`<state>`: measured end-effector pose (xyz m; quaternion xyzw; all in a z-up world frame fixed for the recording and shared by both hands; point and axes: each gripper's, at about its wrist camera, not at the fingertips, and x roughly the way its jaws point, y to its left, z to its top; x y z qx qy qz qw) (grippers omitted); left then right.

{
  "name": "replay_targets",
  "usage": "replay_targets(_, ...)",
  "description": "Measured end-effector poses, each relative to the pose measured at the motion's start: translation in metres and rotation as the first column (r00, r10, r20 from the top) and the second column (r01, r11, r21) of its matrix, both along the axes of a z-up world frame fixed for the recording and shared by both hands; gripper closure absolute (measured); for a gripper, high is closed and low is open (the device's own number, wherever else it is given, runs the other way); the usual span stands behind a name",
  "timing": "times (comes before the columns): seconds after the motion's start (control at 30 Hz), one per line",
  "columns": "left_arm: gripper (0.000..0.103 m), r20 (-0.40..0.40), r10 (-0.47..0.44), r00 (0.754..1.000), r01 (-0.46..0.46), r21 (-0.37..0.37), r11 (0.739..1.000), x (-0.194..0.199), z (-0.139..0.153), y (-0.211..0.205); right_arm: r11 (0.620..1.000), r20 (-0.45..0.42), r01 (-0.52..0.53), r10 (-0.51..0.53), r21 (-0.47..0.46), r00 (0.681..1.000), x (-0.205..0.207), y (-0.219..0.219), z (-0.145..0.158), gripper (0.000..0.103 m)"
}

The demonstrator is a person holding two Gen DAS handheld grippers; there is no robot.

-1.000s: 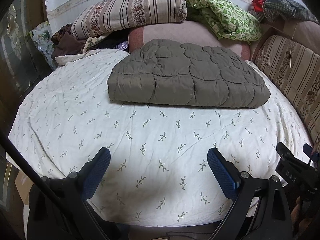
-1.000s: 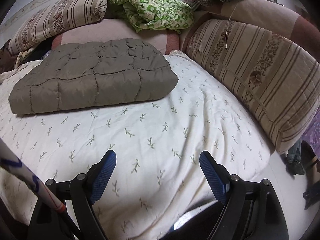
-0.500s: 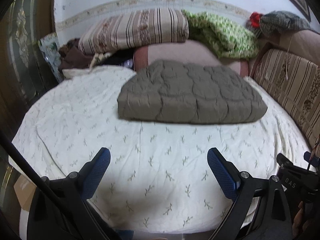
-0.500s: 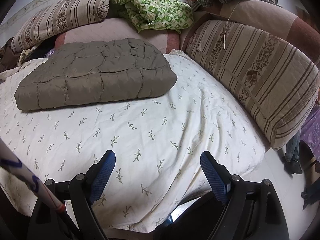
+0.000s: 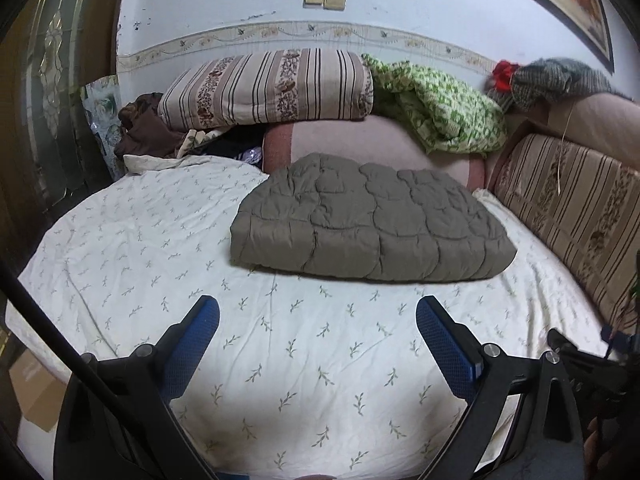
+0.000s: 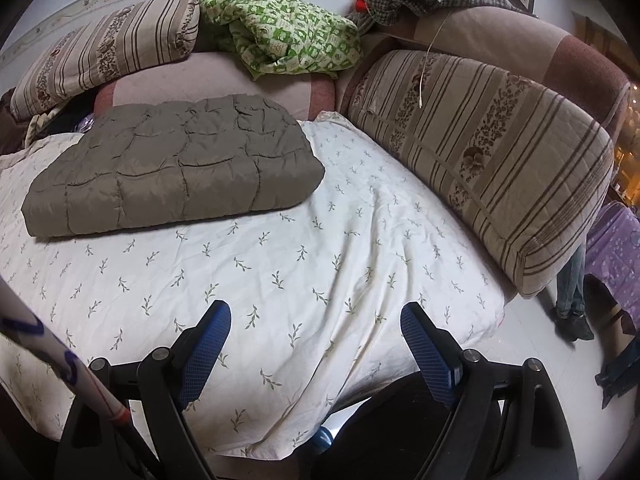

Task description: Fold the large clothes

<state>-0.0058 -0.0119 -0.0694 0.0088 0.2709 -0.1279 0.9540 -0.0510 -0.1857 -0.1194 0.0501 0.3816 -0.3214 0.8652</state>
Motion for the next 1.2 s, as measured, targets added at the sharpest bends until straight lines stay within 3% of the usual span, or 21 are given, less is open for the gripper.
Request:
replay_targets(0.23,0.005,0.016,0.026,1.0,-0.026,-0.003,1.0,0.002,0.004,0.008,0.998,-0.002,-0.053,0.053,-0.014,0.999,0.007,0.015,0.001,0.013)
replay_targets(0.57,0.005,-0.075,0.023,0.997,-0.019,0.051,0.999,0.008,-0.01,0.005,0.995,-0.011,-0.1,0.1,0.013,0.995,0.015,0.026,-0.01,0.013)
replay_targets(0.8,0.005,-0.088,0.03,0.996,-0.022,0.092,0.996,0.004,-0.014,-0.004,0.989,0.015,-0.144,0.144,0.015,0.99,0.014,0.031,-0.01,0.012)
replay_targets(1.2,0.005,-0.205,0.017,0.979,-0.002,0.07,0.998,0.017,-0.034,0.0,0.985,-0.006,-0.166,0.166,0.038,0.986,0.022,0.036,-0.02,0.012)
